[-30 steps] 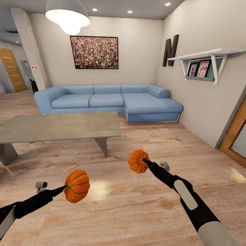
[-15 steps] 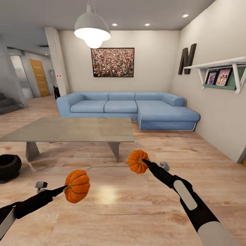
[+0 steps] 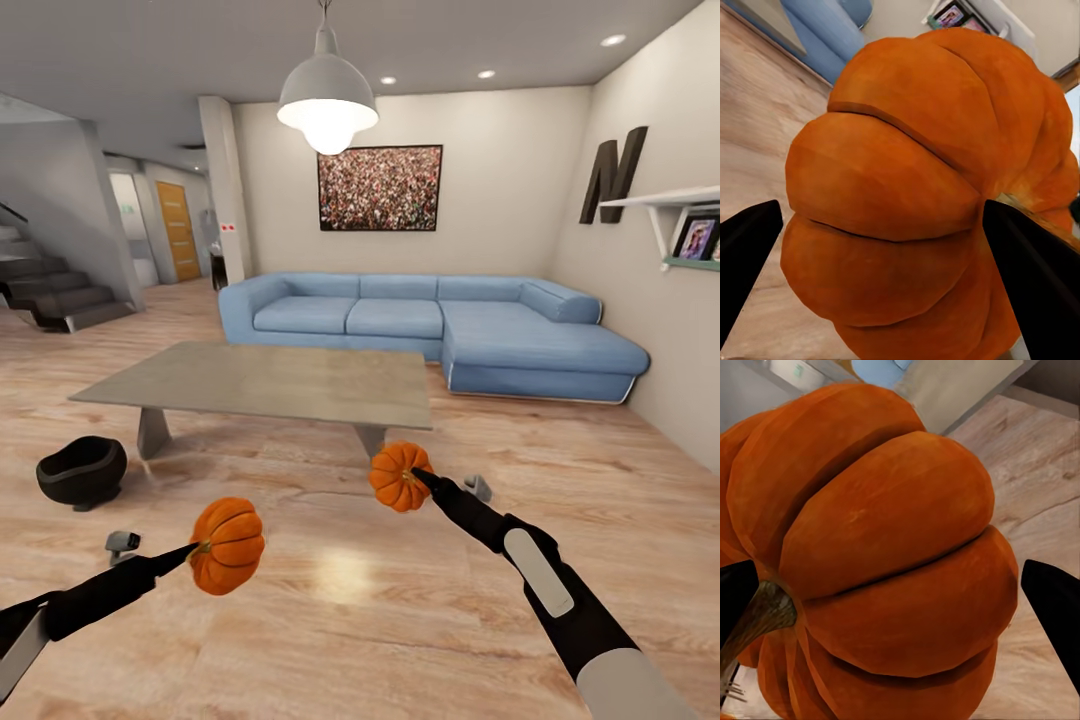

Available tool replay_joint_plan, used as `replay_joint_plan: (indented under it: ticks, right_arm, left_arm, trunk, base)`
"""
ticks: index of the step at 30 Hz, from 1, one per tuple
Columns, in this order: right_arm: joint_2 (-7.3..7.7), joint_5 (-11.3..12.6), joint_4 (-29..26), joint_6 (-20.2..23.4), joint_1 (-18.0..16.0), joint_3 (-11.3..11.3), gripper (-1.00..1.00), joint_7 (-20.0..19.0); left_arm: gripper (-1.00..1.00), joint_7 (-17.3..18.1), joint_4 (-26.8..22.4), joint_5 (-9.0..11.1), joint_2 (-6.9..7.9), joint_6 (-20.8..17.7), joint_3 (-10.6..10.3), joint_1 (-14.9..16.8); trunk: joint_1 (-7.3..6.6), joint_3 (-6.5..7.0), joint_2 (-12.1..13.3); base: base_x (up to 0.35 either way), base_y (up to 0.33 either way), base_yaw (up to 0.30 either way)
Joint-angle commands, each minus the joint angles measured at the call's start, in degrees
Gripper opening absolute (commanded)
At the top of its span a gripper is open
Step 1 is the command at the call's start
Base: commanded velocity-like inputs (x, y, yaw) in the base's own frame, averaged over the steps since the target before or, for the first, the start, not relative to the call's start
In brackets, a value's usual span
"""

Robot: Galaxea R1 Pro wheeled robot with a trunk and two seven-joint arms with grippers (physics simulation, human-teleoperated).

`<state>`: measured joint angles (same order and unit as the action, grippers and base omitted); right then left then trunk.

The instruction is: Place each of the two pumpkins and all three candles from the living room inside a cabinet in the living room (use any cabinet), then make sure every cabinet is closed, and position the cauldron so it is next to a table in the living room.

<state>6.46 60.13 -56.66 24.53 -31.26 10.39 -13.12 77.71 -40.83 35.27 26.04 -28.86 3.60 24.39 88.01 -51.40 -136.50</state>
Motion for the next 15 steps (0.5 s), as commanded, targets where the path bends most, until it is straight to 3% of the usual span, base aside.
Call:
replay_joint_plan:
  ticks: [1, 15]
  right_arm:
    - [0.05, 0.52, -0.05, 0.17, -0.04, 0.06, -1.0, 0.03]
    - [0.05, 0.35, 0.03, 0.17, -0.05, 0.12, -1.0, 0.1]
  left_arm:
    - [-1.0, -0.27, 0.01, 0.2, -0.01, -0.59, 0.01, 0.04]
    - [-1.0, -1.43, 0.0, 0.42, 0.06, -0.59, -0.04, 0.04]
  trunk:
    - [-0.24, 0.15, 0.39]
    - [-3.32, 2.97, 6.0]
  base:
    - [0.0, 0.0, 0.28]
    - [0.0, 0.0, 0.28]
